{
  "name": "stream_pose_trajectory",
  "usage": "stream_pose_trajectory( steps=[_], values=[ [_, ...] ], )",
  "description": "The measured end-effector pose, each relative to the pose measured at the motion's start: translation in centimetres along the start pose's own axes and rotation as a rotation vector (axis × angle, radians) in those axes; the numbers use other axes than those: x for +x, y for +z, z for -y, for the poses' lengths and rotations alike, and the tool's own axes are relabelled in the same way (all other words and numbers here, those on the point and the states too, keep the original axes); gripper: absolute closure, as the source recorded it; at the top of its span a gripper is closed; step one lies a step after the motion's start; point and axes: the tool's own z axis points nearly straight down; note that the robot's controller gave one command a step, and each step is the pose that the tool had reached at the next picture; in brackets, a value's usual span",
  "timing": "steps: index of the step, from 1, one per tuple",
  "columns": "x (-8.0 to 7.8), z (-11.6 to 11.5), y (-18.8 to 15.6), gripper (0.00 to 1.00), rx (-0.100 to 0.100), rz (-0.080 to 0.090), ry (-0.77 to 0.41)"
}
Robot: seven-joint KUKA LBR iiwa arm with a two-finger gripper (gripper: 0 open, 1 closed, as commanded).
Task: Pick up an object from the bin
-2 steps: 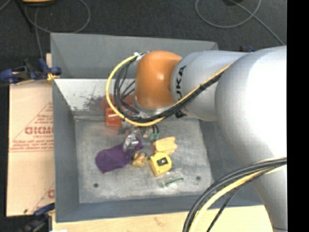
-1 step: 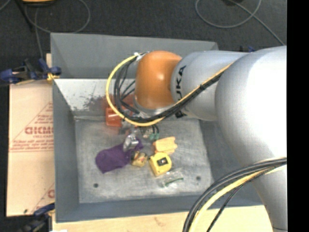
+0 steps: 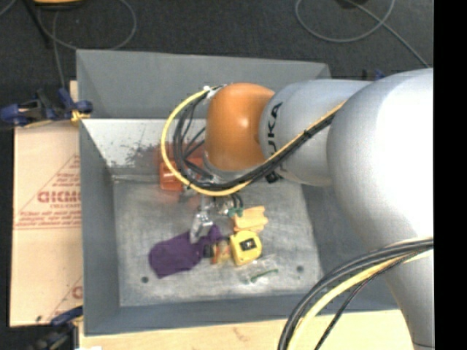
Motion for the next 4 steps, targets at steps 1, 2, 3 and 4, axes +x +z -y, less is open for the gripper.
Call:
stream_pose_trajectory(
  steps=[1,2,3,4],
  values=[
    [0.1,0.0,0.0,0.0,-0.001,0.004,-0.006],
    [1.0,-0.9,-2.6,0.0,0.009,0.021,-0.022],
    [6.3,-1.5,-1.7,0.0,0.011,0.037,-0.061],
    [6.9,-5.1,0.2,1.0,0.013,0.017,-0.13]
  ],
)
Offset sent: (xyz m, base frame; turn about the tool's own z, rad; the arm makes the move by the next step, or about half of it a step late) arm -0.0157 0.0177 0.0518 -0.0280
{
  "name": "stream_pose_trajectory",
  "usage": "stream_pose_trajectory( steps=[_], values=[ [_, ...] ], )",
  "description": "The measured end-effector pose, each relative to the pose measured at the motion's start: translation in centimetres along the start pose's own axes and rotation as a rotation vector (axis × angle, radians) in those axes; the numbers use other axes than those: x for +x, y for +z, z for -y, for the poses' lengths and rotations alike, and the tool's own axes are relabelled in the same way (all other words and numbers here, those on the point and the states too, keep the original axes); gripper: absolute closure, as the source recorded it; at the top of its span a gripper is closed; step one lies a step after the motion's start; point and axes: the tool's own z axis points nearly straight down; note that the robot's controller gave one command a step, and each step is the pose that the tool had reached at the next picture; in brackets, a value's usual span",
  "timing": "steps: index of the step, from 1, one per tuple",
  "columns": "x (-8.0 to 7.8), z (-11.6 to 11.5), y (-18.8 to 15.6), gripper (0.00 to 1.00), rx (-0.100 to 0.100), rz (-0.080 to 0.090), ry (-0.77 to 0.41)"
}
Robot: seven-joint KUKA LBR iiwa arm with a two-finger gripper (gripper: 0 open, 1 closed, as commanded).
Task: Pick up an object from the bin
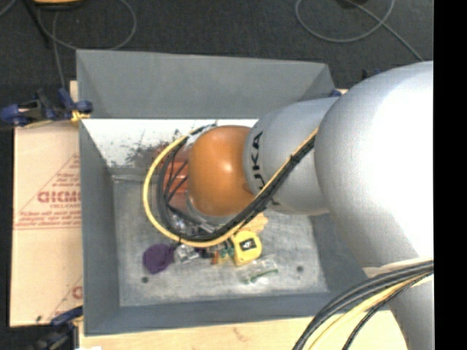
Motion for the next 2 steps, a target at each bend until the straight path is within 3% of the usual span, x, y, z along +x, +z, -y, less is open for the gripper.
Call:
stream_pose_trajectory(
  steps=[1,2],
  values=[
    [0.0,0.0,0.0,1.0,0.0,0.001,0.001],
    [1.1,-0.4,-15.1,1.0,0.001,0.017,-0.011]
  ],
)
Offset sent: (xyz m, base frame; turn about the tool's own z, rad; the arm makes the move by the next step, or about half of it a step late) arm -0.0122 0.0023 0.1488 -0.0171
